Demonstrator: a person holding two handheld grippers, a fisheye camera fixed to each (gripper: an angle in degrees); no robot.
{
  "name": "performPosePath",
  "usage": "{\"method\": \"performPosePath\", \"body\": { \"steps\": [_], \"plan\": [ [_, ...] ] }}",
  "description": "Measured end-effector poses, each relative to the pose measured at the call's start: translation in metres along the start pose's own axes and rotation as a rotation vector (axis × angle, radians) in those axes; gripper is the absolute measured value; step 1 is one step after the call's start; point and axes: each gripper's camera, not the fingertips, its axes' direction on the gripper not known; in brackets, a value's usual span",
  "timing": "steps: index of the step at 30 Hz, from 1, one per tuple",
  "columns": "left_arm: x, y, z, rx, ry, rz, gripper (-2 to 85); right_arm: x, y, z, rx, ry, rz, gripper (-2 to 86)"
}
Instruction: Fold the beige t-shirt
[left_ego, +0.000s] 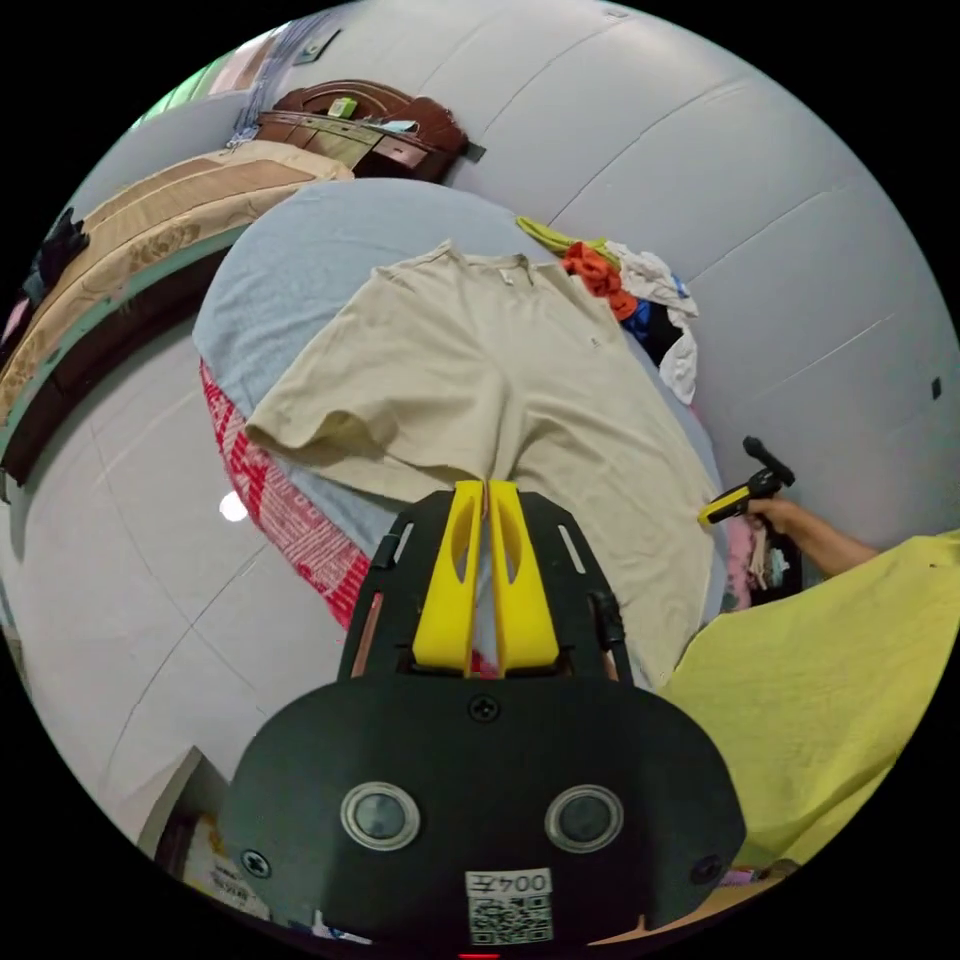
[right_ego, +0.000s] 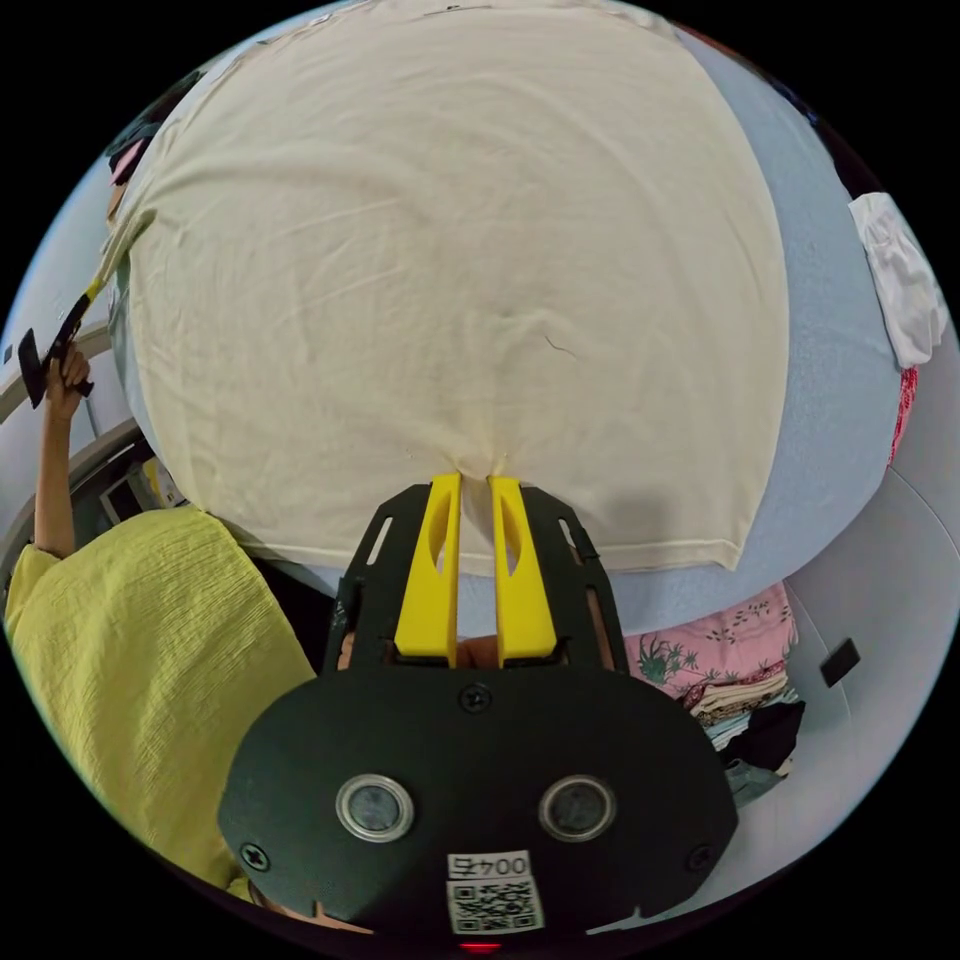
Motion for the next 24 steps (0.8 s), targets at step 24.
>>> {"method": "performPosePath", "body": {
  "steps": [24],
  "plan": [
    [0.381,0.071,0.144,-0.126,-0.157,0.074,0.3,0.114,0.159,-0.041,0.553,-0.162,-0.074,7.0]
  ]
}}
